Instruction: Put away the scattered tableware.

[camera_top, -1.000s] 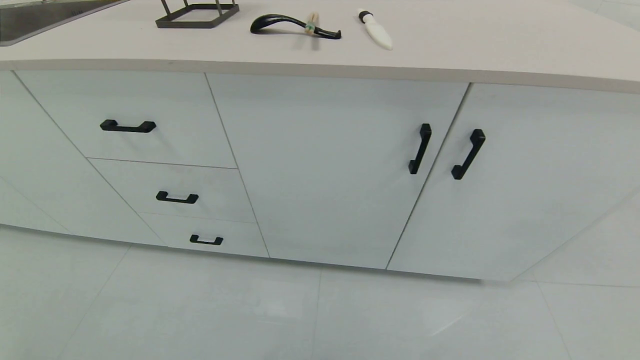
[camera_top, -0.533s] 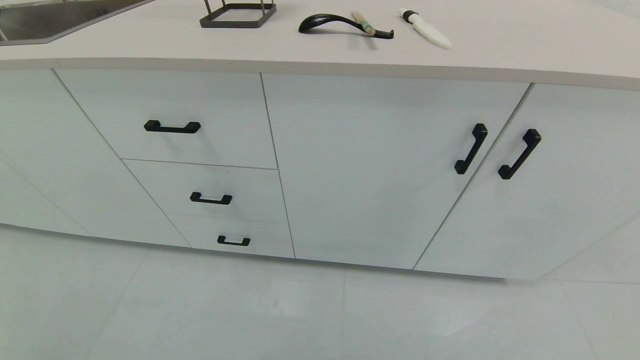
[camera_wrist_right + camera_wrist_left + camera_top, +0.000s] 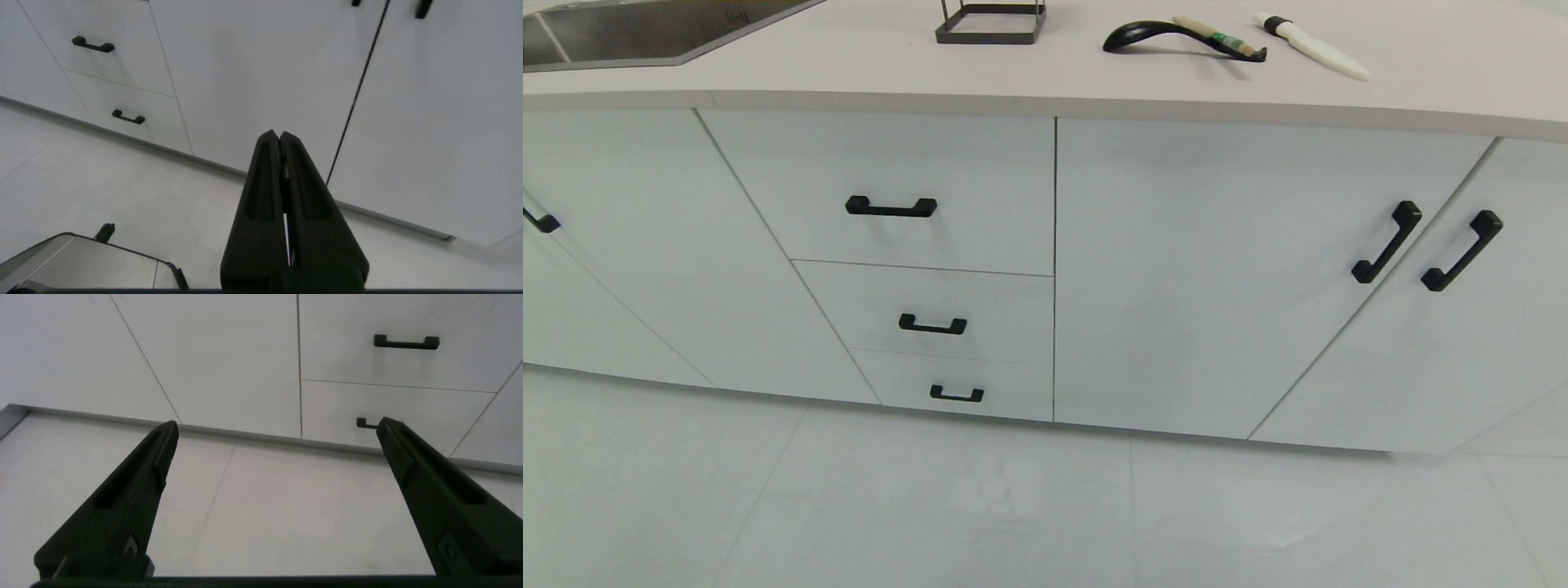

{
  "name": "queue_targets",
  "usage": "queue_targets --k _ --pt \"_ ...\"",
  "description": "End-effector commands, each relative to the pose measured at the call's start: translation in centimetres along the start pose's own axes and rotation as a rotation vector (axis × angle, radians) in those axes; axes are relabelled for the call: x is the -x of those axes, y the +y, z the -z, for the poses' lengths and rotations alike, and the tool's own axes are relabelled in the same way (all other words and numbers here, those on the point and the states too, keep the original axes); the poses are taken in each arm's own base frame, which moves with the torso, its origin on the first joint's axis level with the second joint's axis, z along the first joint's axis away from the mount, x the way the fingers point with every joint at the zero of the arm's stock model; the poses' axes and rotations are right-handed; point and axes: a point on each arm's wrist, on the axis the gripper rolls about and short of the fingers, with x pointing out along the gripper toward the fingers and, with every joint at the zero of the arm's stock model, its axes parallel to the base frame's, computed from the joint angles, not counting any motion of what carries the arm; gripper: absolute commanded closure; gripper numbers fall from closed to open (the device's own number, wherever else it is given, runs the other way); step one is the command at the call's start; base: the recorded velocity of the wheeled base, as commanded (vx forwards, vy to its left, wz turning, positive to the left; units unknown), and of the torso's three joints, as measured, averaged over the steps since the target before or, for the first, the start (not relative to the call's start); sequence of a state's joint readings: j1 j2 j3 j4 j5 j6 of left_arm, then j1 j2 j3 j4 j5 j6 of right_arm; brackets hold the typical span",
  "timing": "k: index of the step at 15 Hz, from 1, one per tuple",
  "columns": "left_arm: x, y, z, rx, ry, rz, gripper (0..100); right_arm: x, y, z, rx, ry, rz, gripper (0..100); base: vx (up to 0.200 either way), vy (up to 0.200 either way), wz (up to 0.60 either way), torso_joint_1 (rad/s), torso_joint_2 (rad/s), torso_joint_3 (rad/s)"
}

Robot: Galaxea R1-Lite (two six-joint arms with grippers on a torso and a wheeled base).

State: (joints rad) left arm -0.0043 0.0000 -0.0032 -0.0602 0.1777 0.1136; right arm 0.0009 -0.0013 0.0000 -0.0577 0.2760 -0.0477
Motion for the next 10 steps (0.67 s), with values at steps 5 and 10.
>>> queue_targets --k 5,10 --pt "0.00 0.00 0.01 0.000 0.001 -0.004 0 -0.01 -0.01 -0.02 0.000 -0.001 -0.001 100 0.120 0.120 0.00 0.000 0.00 0.003" --pt "0.01 0.00 -0.04 -0.017 -0.001 0.001 0 -0.01 -0.01 -0.02 0.000 -0.001 -0.001 100 0.000 0.000 0.00 0.000 0.00 0.000"
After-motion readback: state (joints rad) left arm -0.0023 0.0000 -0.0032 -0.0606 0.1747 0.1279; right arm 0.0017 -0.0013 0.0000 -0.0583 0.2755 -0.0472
